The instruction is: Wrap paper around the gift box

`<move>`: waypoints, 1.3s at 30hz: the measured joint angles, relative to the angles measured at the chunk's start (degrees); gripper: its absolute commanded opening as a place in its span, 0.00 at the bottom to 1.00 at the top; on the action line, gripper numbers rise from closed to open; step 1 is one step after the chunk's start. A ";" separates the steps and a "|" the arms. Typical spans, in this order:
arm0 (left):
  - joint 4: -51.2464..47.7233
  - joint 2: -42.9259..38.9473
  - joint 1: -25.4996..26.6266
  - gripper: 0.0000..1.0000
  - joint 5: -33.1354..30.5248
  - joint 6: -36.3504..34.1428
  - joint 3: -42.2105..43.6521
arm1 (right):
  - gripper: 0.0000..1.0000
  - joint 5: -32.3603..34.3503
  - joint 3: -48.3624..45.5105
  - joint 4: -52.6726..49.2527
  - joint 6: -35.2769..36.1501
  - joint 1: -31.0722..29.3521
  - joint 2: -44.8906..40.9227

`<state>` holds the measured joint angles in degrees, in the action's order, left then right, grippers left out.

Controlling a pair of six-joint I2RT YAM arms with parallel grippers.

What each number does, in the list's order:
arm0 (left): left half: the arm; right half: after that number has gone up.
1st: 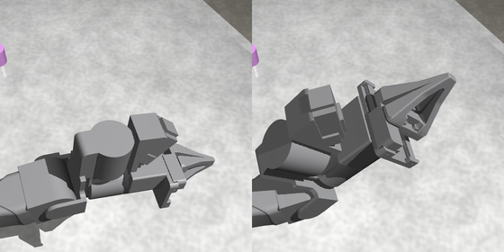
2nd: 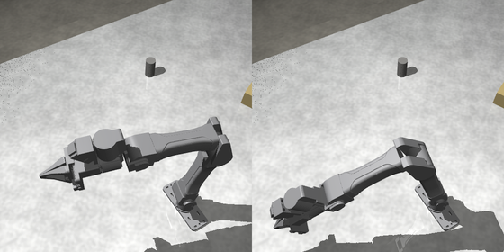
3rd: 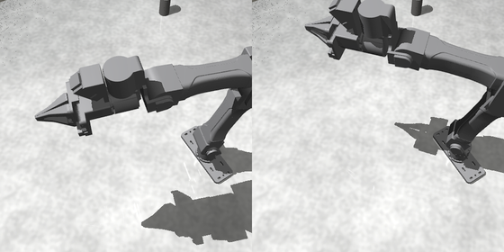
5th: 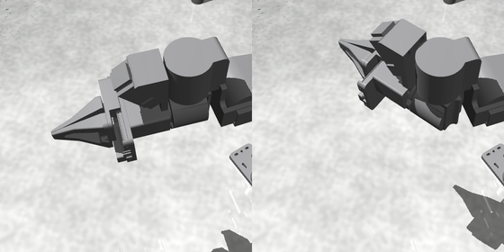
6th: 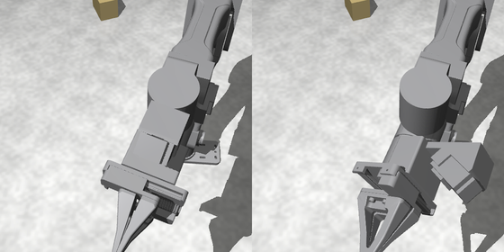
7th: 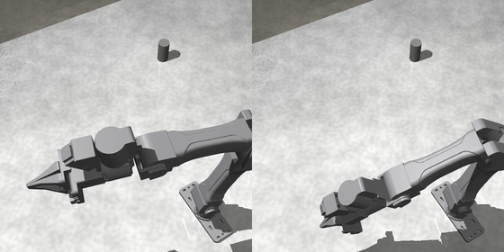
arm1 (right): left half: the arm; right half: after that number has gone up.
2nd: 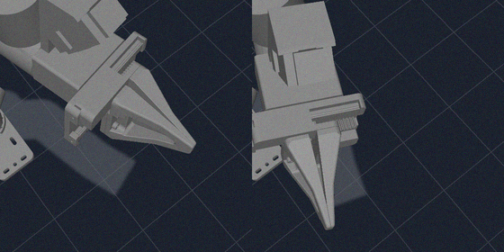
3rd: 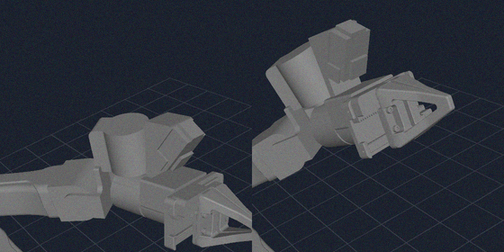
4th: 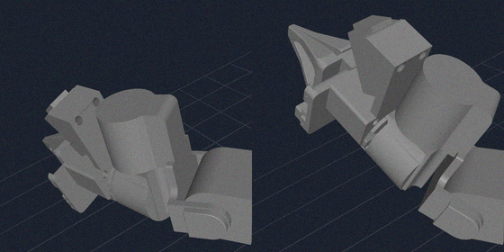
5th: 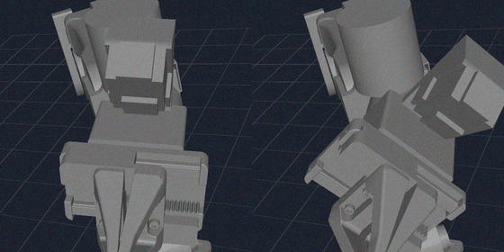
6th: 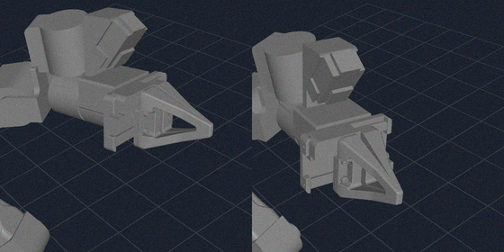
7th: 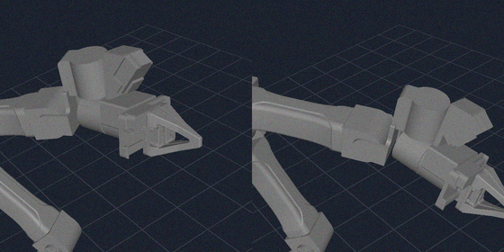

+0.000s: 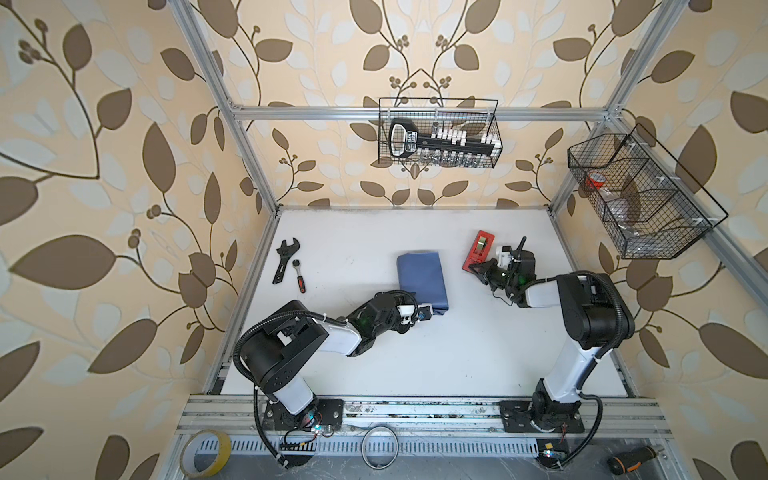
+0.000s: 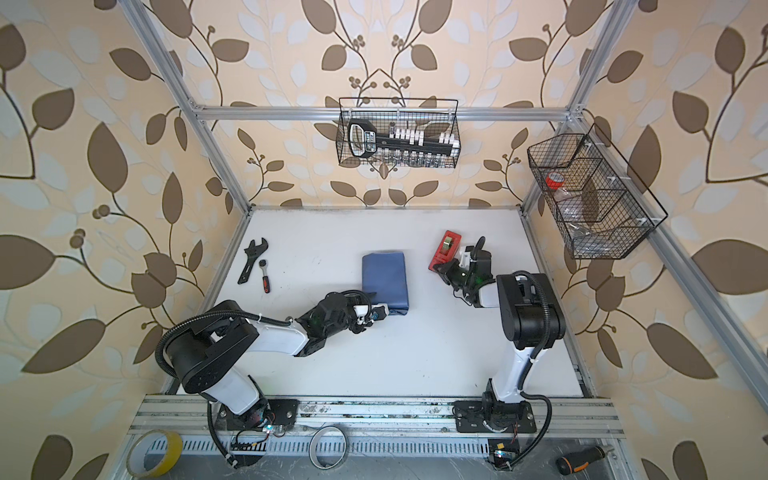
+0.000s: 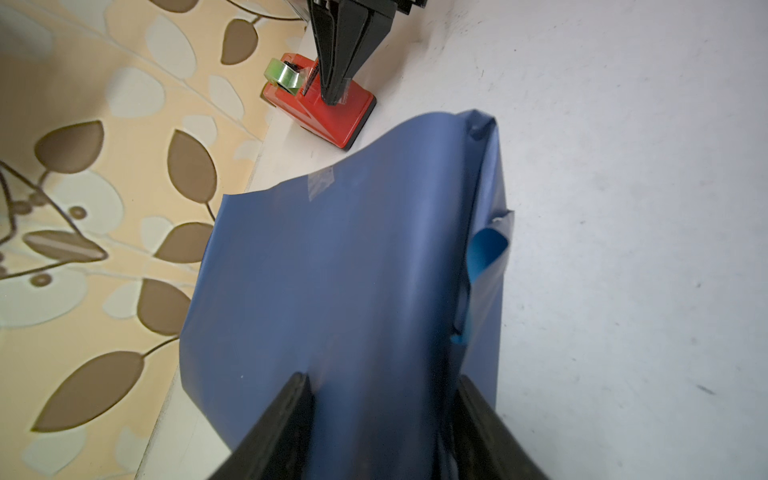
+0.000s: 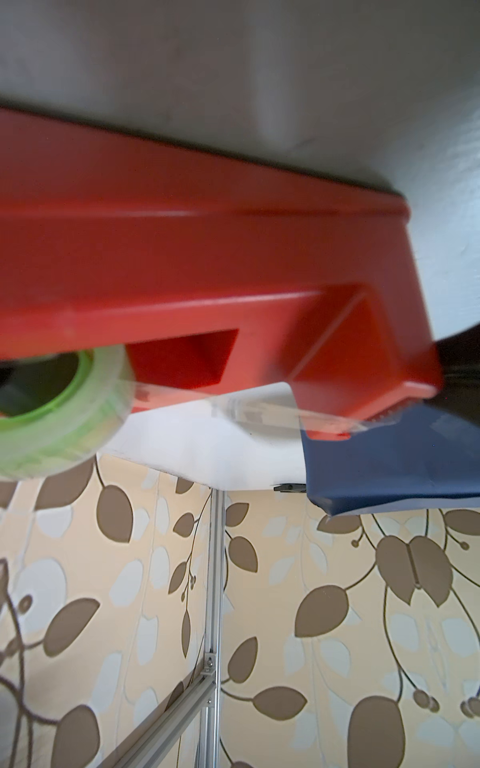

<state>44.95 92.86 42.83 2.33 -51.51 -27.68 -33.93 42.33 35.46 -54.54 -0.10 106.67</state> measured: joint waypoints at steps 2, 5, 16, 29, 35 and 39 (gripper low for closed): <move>0.00 0.00 0.00 0.54 0.00 0.00 0.00 | 0.00 0.07 0.17 -0.50 0.59 0.00 0.02; 0.00 0.00 0.00 0.54 0.00 0.00 0.00 | 0.00 0.66 0.59 -2.21 1.60 0.00 0.04; 0.00 0.00 0.00 0.54 0.00 0.00 0.00 | 0.00 4.15 0.11 -10.10 5.20 -0.13 0.13; -0.17 0.00 0.02 0.54 -0.11 0.00 -0.13 | 0.00 5.40 -14.27 -11.78 17.79 -13.81 -30.14; -0.35 0.31 0.02 0.54 -0.85 0.02 -0.57 | 0.00 4.96 -20.65 -11.32 21.44 -21.40 -35.45; -0.39 0.31 0.17 0.54 -1.11 0.02 -0.59 | 0.00 4.00 -22.29 -11.28 23.41 -23.98 -36.89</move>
<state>44.56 93.17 43.00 1.21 -51.48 -28.27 -29.93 20.03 24.18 -31.14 -24.08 69.78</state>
